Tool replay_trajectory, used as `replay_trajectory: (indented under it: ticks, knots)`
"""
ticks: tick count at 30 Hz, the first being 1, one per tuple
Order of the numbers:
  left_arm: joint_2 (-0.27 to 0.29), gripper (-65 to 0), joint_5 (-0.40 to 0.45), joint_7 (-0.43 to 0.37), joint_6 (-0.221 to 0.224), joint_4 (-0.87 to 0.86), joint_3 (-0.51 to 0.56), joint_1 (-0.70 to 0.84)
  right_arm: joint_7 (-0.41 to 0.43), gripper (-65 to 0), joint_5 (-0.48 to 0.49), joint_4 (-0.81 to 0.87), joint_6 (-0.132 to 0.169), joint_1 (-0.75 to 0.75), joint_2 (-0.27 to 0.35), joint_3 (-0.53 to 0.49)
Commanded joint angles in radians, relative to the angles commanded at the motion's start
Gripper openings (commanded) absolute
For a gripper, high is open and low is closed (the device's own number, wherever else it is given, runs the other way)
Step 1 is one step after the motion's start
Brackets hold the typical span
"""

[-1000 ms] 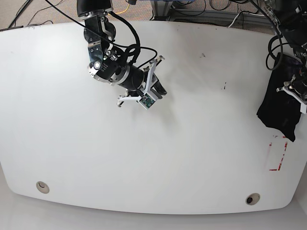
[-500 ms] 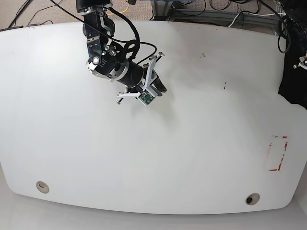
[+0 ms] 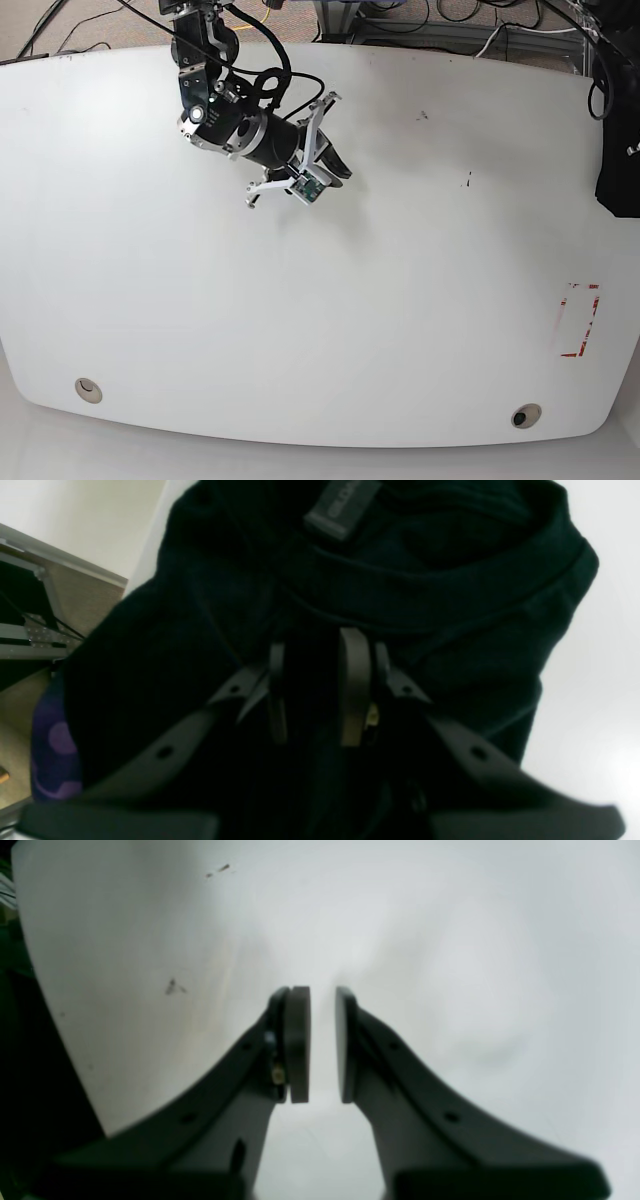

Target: Layout the t-shirt on the table in an organized manner, then fold the t-shirt properly

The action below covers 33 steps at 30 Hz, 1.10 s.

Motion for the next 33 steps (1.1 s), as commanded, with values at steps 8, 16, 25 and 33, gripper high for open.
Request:
replay_trajectory:
  ticks: [8,16,25,33]
  knots:
    - [-0.011,-52.4,-0.003,0.0,0.0,0.005,0.084,-0.046,0.0,-56.3,0.0,0.002,0.008,0.0,0.0,0.034]
    - [-0.012,-52.4,-0.003,0.086,0.0,0.123,0.097,-0.091,-0.002,-56.3,0.0,0.017,0.003,0.035,-0.003,0.032]
    - [0.017,-52.4,-0.005,0.209,0.0,0.494,0.147,-0.034,0.0,-56.3,-0.012,0.017,-0.006,0.068,-0.002,0.032]
    - [0.173,-52.4,0.0,0.206,0.0,0.801,0.298,0.087,0.012,-55.8,-0.012,0.017,-0.086,0.072,0.054,0.112]
